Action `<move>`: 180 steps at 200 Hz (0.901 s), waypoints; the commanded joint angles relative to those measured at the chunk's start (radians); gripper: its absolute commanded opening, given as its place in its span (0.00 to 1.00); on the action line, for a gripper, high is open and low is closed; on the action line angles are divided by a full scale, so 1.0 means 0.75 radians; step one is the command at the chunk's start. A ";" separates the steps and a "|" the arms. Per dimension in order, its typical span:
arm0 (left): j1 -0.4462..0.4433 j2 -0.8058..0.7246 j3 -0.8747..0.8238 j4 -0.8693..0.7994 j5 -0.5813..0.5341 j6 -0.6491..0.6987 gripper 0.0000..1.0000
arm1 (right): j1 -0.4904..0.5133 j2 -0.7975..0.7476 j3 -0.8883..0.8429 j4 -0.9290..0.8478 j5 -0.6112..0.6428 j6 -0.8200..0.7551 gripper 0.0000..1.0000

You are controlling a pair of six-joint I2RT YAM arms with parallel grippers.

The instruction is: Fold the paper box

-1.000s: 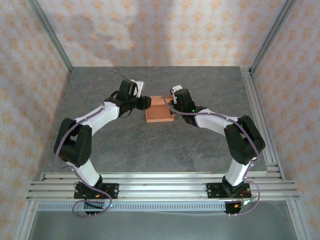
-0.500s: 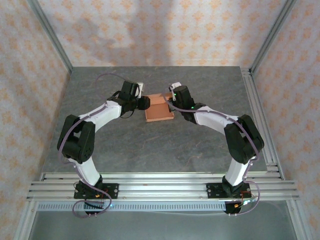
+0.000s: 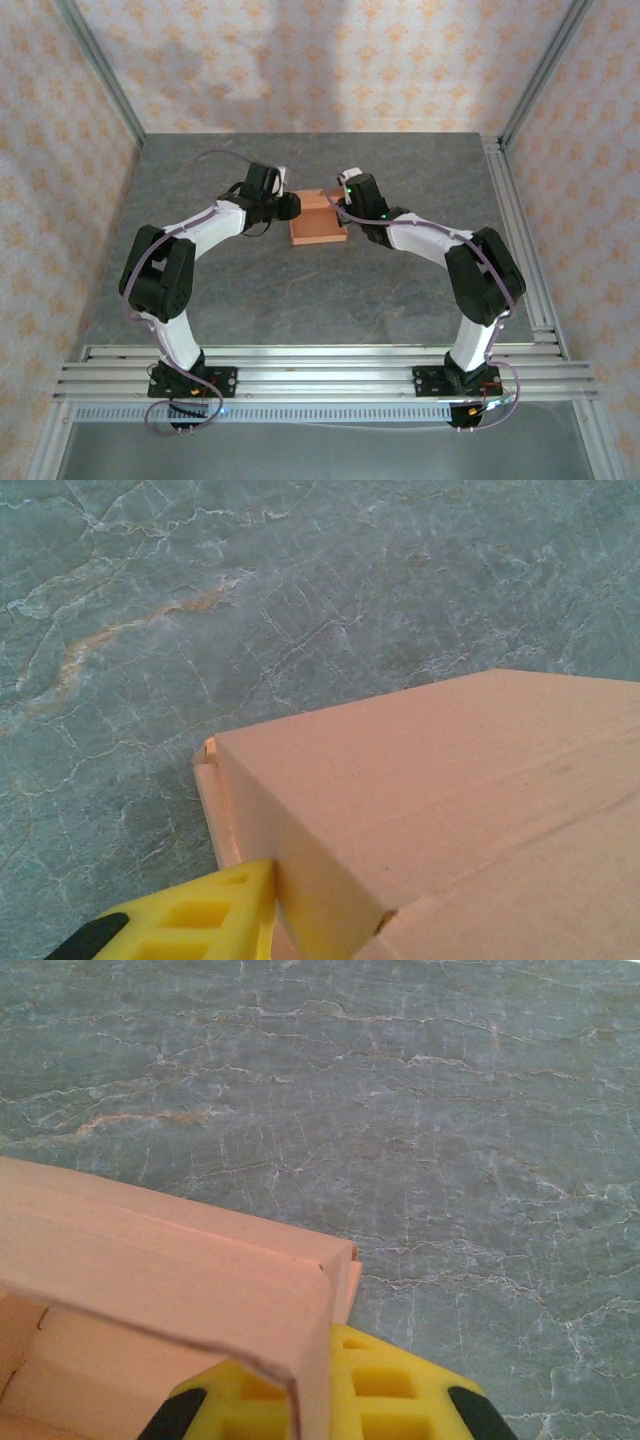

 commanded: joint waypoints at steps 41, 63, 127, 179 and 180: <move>-0.010 -0.002 0.021 0.014 0.027 0.010 0.30 | 0.015 0.019 -0.130 0.208 0.016 -0.012 0.00; -0.010 -0.010 0.006 0.018 0.029 0.012 0.30 | 0.024 0.026 -0.166 0.260 0.027 -0.006 0.00; -0.012 -0.029 -0.034 0.027 0.033 0.018 0.30 | 0.029 -0.014 -0.039 0.028 0.043 0.116 0.00; -0.010 -0.023 -0.029 0.041 0.045 0.022 0.30 | 0.029 0.008 0.135 -0.249 0.032 0.155 0.00; -0.011 -0.023 -0.029 0.042 0.045 0.023 0.30 | 0.029 0.009 0.140 -0.254 0.033 0.156 0.00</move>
